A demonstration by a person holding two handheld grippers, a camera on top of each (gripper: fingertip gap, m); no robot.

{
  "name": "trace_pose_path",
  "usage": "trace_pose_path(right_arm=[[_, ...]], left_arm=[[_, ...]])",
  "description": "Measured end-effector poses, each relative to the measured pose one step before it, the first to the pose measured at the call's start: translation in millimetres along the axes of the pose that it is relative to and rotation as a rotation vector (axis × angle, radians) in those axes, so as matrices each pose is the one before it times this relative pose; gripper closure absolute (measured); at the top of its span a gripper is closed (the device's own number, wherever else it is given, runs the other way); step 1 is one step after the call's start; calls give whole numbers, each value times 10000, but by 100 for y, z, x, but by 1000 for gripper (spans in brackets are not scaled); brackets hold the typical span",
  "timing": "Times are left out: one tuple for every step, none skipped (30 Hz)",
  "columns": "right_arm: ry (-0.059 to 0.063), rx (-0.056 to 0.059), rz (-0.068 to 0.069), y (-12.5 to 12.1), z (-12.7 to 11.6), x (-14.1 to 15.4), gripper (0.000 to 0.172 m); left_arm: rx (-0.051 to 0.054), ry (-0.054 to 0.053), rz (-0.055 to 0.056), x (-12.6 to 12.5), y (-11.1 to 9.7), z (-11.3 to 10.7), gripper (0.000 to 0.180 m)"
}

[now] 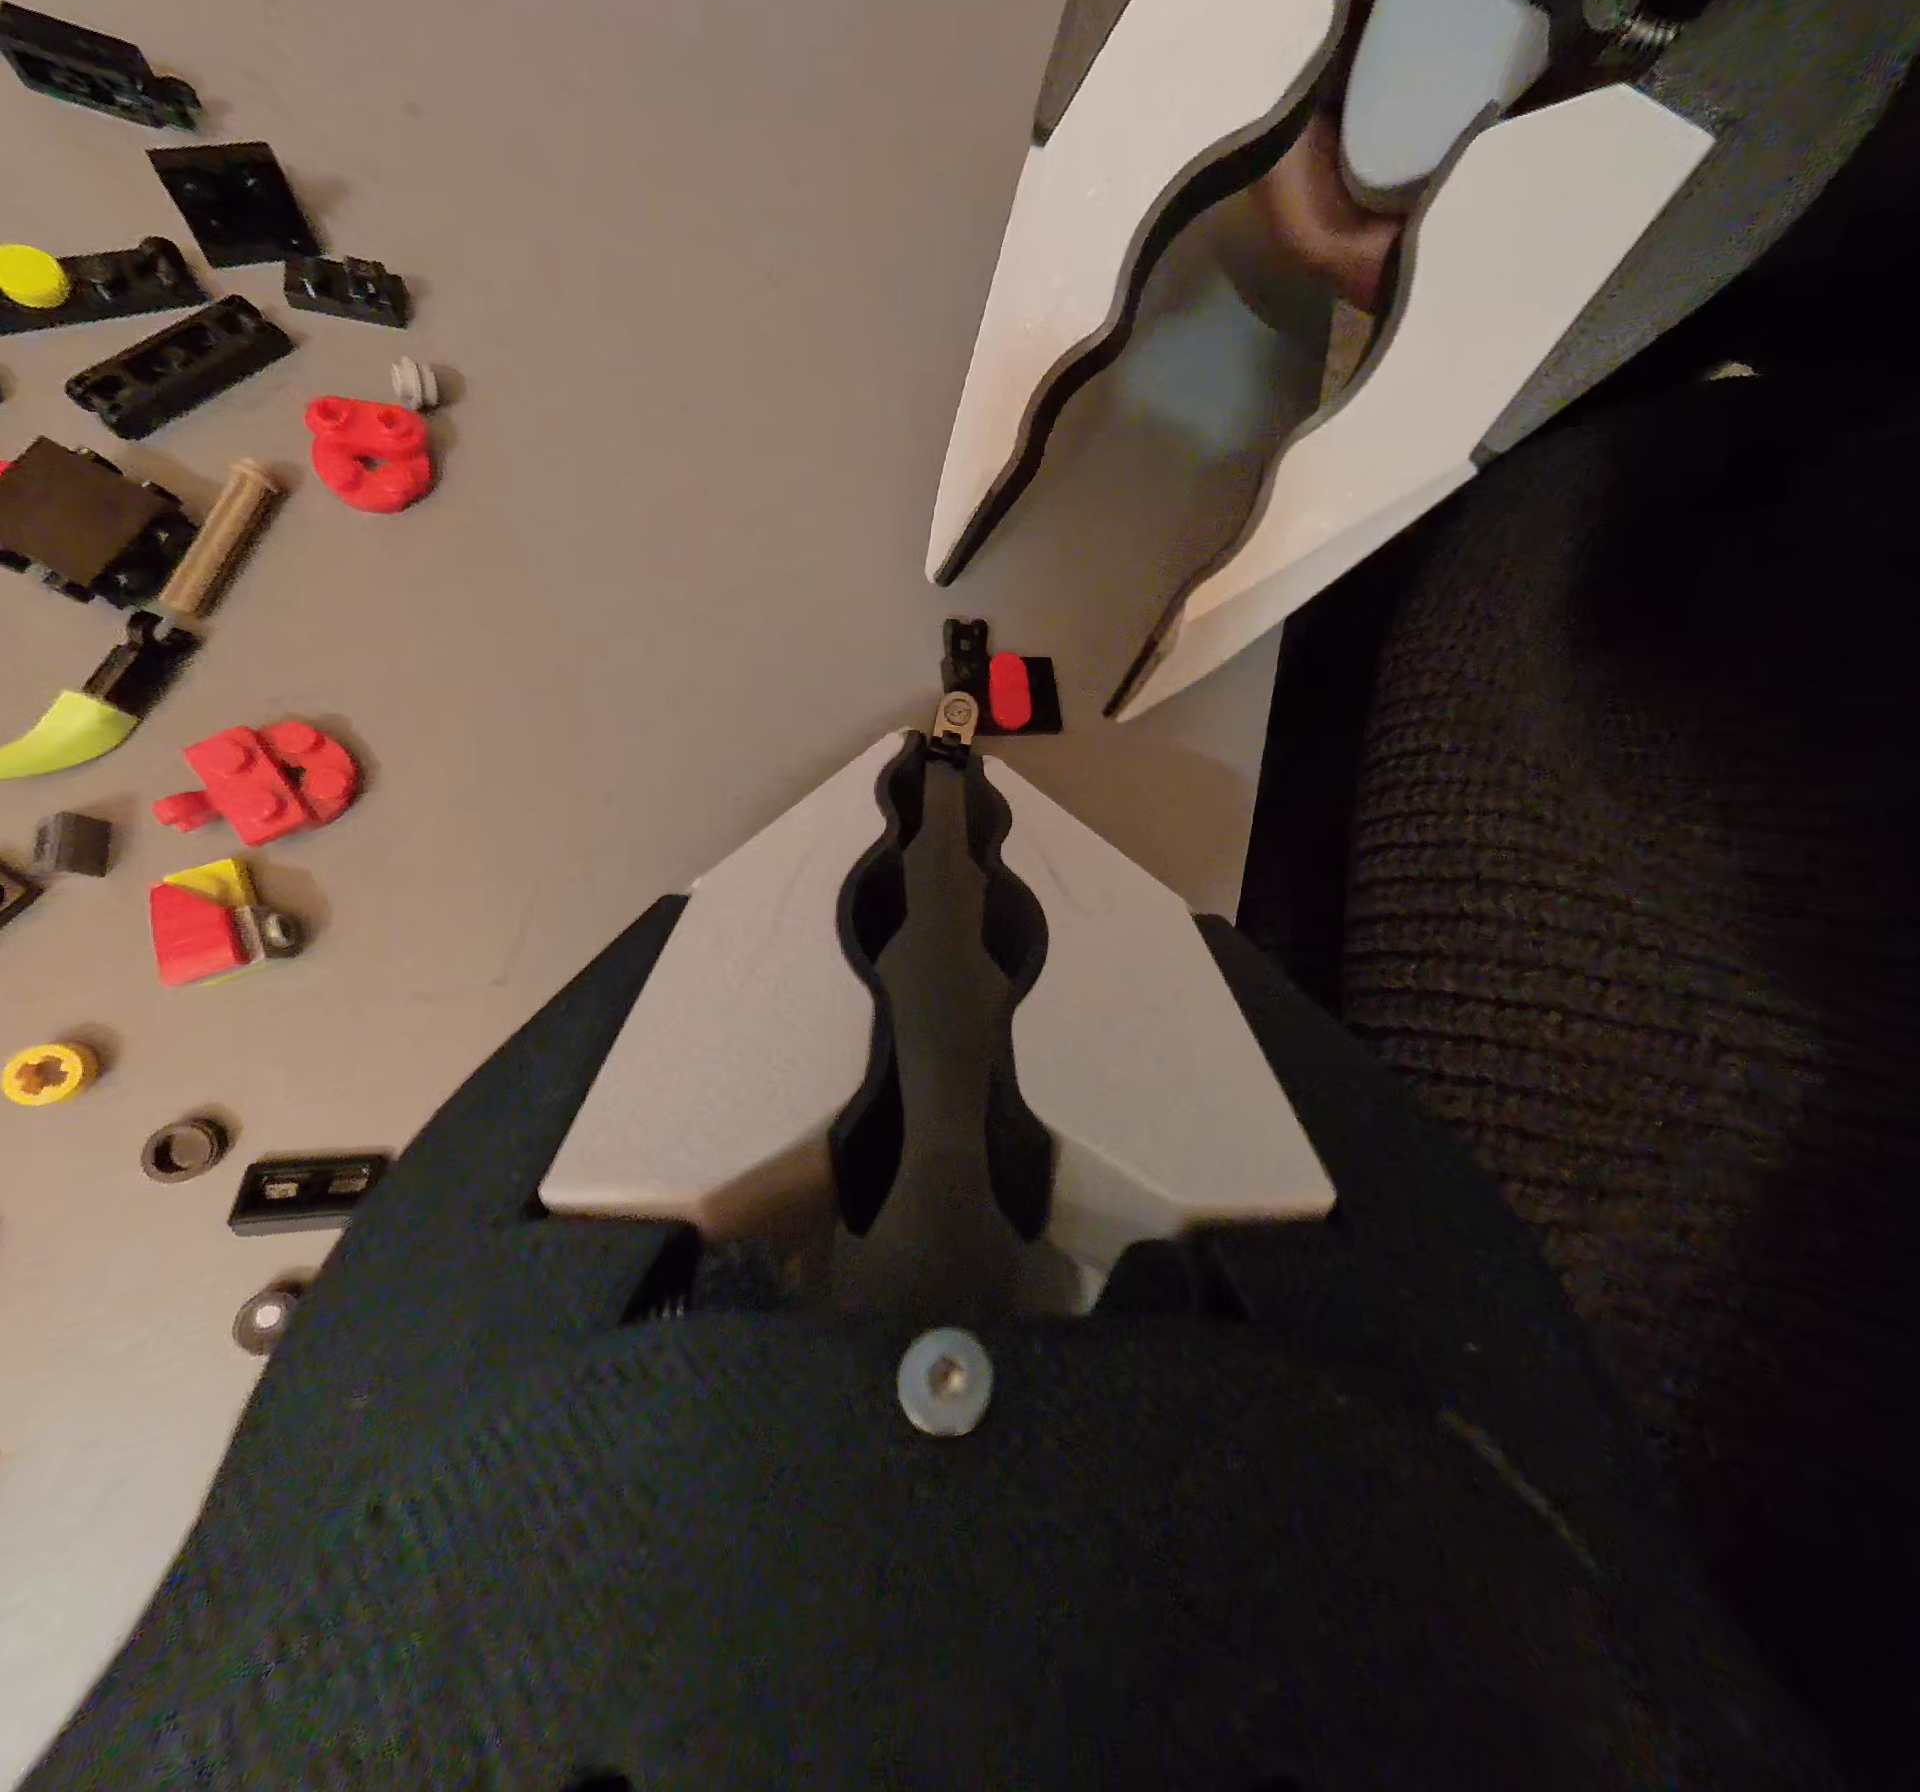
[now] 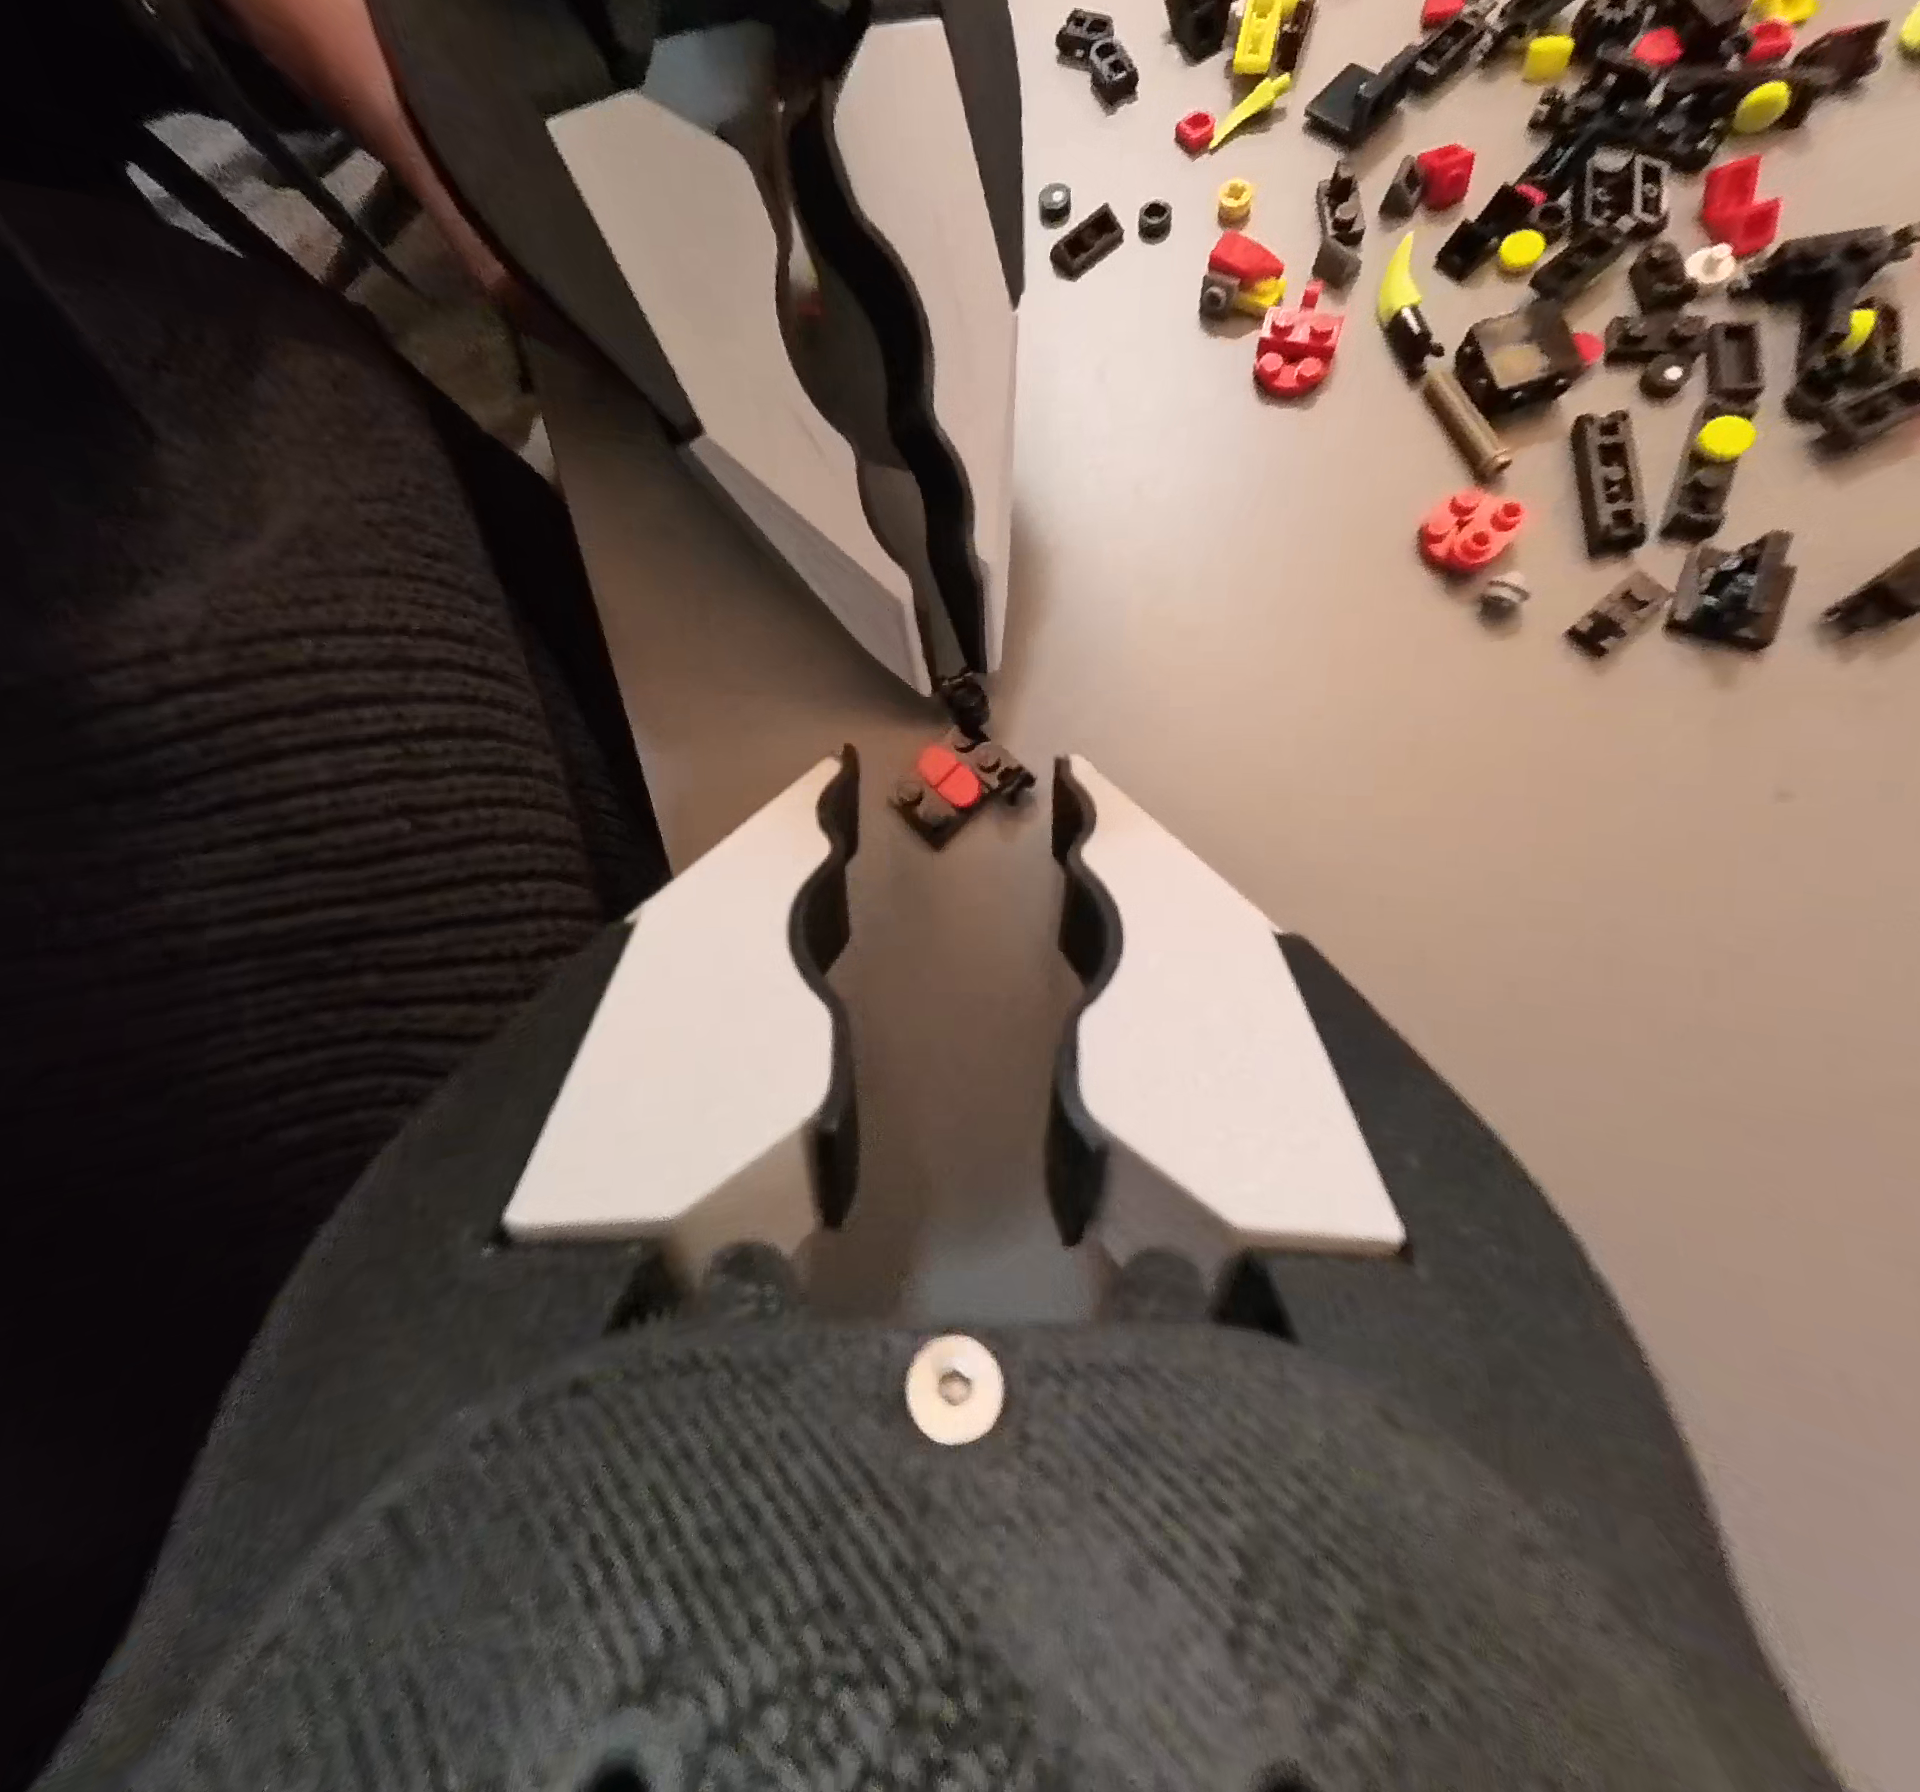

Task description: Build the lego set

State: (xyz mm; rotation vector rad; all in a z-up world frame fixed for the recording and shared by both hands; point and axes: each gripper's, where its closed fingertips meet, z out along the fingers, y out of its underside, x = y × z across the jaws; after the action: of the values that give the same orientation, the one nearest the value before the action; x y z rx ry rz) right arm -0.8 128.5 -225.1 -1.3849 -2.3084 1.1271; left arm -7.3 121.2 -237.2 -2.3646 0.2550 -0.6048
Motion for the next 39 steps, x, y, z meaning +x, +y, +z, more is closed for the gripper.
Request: trace_pose_path(right_arm=[[80, 63, -97, -195, 10, -49, 136], [104, 74, -85, -213, 16, -22, 136], [92, 81, -43, -216, 13, -13, 136], [121, 66, 28, -159, -7, 106, 138], [152, 60, 102, -120, -29, 232, 140], [119, 97, 183, -147, -96, 296, 141], [29, 172, 312, -210, -141, 272, 143], [-118, 270, 448, -334, -198, 191, 144], [-162, 342, 563, -417, -267, 225, 145], [-160, 390, 567, -505, -323, 257, 146], [-159, 415, 492, -571, -340, 243, 147], [-172, 389, 399, -559, -285, 131, 149], [-210, 313, 324, -472, -175, -35, 150], [-248, 239, 291, -352, -46, -210, 150], [-270, 185, 274, -256, 68, -329, 150], [-276, 142, 252, -169, 146, -384, 150], [-240, 111, 219, -102, 166, -357, 150], [-189, 88, 159, -80, 143, -276, 151], [-110, 71, 122, -76, 93, -123, 153], [21, 47, 78, -56, 7, 96, 155], [13, 22, 29, -46, -50, 101, 157], [-34, 56, 58, -86, -66, 28, 160], [-70, 82, 82, -135, -55, -24, 161], [-26, 25, 54, -35, -36, 35, 162], [53, -14, -17, 0, -37, 138, 164], [77, 2, -55, -35, -41, 122, 165], [42, 7, -65, -60, -41, 55, 167], [22, -15, -53, 3, -18, 26, 167], [-7, -20, -32, 17, 5, -17, 167], [-8, -25, -34, 30, -5, -22, 167], [-2, -31, -55, 31, -13, -4, 168], [-19, -18, -58, -3, -29, -26, 168], [-38, -17, -45, -4, -34, -24, 168], [-39, -37, -32, 30, -21, -23, 168], [-38, -51, -33, 72, -22, -3, 169], [-37, -56, -31, 67, -11, 4, 169], [-42, -48, -36, 53, -26, -19, 169], [-38, -66, -61, 65, -19, -24, 169], [-30, -131, -107, 165, -20, -19, 169]], left_arm=[[61, -54, -18, -98, -107, -60, 175], [129, -58, -21, -96, -211, -107, 175], [166, -43, -50, -86, -284, -154, 175], [203, -21, -73, -71, -340, -177, 175], [245, -36, -85, -99, -406, -204, 175], [256, -61, -64, -143, -410, -231, 175], [233, -92, -27, -159, -394, -240, 176], [238, -121, -9, -200, -396, -244, 175], [252, -91, -5, -137, -411, -250, 176], [264, -36, -19, -45, -438, -235, 175], [287, -8, -37, 9, -475, -225, 176], [268, 12, -44, 65, -452, -194, 176], [246, 30, -22, 104, -418, -147, 176], [202, -12, 0, 69, -344, -96, 176], [147, -10, 30, 95, -267, -38, 175], [94, -6, 51, 103, -168, 1, 176], [48, -13, 53, 112, -85, 39, 176], [27, 41, 54, 187, -43, 45, 176], [13, 37, 41, 177, -5, 57, 176], [18, -77, 56, -27, -13, 12, 176], [60, -12, 67, 50, -94, -37, 176], [82, 2, 24, 44, -153, -58, 176], [57, 3, -11, 31, -117, -14, 176], [11, 25, -17, 62, -17, 24, 176], [6, 14, 15, 57, 5, 16, 176], [-15, 32, 23, 101, 33, 46, 176], [-1, 19, 24, 100, 2, 44, 176], [10, -31, 34, 21, -19, 36, 176], [-6, -28, 50, 16, 9, 15, 176], [-8, -15, 31, 0, 26, 19, 176], [-8, 4, -1, -3, 23, 11, 175], [13, 40, -14, 48, -22, 1, 175], [25, 41, -21, 39, -36, -7, 175], [-10, 43, -28, 38, 12, 13, 175], [-34, 56, -27, 39, 61, 25, 175], [-37, 50, -26, 36, 61, 34, 175], [-29, 48, -28, 31, 58, 20, 174], [-10, -2, -46, -55, 9, 8, 172], [18, -15, -45, -89, -28, -14, 168]])
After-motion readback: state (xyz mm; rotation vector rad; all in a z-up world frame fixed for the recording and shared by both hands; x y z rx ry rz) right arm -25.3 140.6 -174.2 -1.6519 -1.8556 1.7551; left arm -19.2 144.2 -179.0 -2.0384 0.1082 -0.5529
